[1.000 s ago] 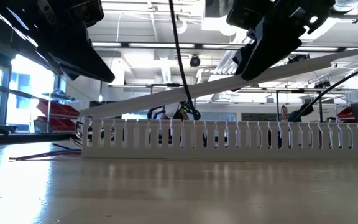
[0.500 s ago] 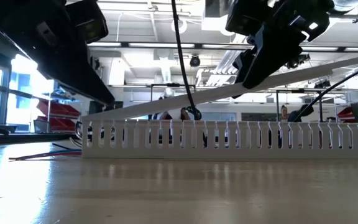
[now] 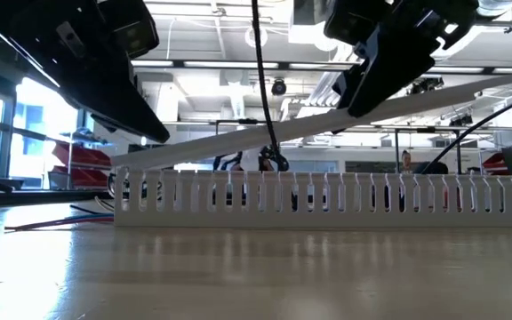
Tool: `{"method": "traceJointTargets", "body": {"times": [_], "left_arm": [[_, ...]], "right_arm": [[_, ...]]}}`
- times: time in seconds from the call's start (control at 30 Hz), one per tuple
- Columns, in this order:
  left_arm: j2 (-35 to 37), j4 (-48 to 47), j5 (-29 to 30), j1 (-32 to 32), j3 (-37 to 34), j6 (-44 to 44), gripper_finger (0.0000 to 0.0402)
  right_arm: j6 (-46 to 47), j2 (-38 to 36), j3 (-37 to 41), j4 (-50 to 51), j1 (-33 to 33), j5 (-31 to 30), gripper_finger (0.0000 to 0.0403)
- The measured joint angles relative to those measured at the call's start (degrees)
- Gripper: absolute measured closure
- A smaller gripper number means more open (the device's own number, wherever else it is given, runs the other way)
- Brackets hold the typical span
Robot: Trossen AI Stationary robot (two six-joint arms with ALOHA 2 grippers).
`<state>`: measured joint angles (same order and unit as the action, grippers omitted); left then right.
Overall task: Ziptie cables
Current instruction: Close the white cable duct
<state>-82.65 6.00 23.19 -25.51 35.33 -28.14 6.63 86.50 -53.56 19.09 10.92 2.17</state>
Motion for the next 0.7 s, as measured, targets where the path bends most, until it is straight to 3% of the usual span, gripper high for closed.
{"method": "traceJointTargets", "body": {"times": [0.7], "left_arm": [[-2.1,2.3,-1.2,0.1,0.0,0.8,0.0402]], "right_arm": [[0.3,0.0,0.0,0.4,0.0,1.3,0.0197]]}}
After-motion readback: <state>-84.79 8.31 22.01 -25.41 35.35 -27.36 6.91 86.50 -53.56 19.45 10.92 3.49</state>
